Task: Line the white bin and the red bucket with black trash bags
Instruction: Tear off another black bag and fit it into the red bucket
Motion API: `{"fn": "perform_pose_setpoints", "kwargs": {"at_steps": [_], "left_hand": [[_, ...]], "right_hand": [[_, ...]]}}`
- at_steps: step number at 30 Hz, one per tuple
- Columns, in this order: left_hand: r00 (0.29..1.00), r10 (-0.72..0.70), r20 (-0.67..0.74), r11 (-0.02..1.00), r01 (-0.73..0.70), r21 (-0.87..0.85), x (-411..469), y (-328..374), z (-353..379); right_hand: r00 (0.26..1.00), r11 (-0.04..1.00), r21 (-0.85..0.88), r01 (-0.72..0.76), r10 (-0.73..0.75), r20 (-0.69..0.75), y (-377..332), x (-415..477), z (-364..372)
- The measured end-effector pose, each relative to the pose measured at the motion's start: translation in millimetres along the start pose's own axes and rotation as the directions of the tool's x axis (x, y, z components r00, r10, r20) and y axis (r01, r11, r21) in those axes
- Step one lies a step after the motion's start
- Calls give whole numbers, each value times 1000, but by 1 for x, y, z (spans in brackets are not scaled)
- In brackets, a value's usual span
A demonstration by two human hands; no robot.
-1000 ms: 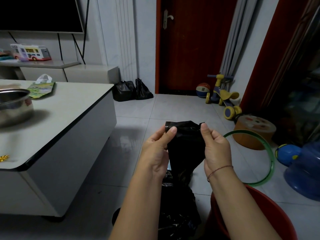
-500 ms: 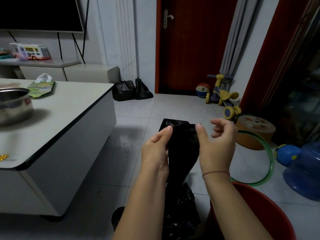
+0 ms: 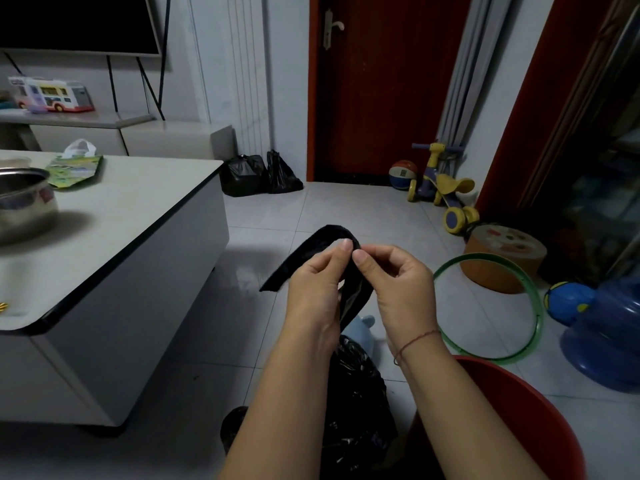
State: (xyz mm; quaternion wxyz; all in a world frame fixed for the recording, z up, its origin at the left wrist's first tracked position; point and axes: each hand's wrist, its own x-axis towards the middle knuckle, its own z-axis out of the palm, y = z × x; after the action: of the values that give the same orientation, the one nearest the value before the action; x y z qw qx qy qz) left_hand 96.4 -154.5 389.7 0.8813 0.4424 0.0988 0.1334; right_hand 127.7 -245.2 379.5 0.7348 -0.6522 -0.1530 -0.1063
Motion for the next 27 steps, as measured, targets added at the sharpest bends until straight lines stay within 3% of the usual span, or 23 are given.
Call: {"fn": "perform_pose_setpoints", "kwargs": {"at_steps": [8,18,27], "left_hand": [[999,7,37,993,-11,115,2,-2,0],[998,-9,62,991,1,131,0,-3,3],[995,-38,91,990,25,138,0,-2,1]], "right_hand": [[999,999,9,32,-32,-31,-1,3,-5],[992,981,-148,126,-125,17,2,4,-6],[999,999,-20,42,-42,0,8,8,-8]]}}
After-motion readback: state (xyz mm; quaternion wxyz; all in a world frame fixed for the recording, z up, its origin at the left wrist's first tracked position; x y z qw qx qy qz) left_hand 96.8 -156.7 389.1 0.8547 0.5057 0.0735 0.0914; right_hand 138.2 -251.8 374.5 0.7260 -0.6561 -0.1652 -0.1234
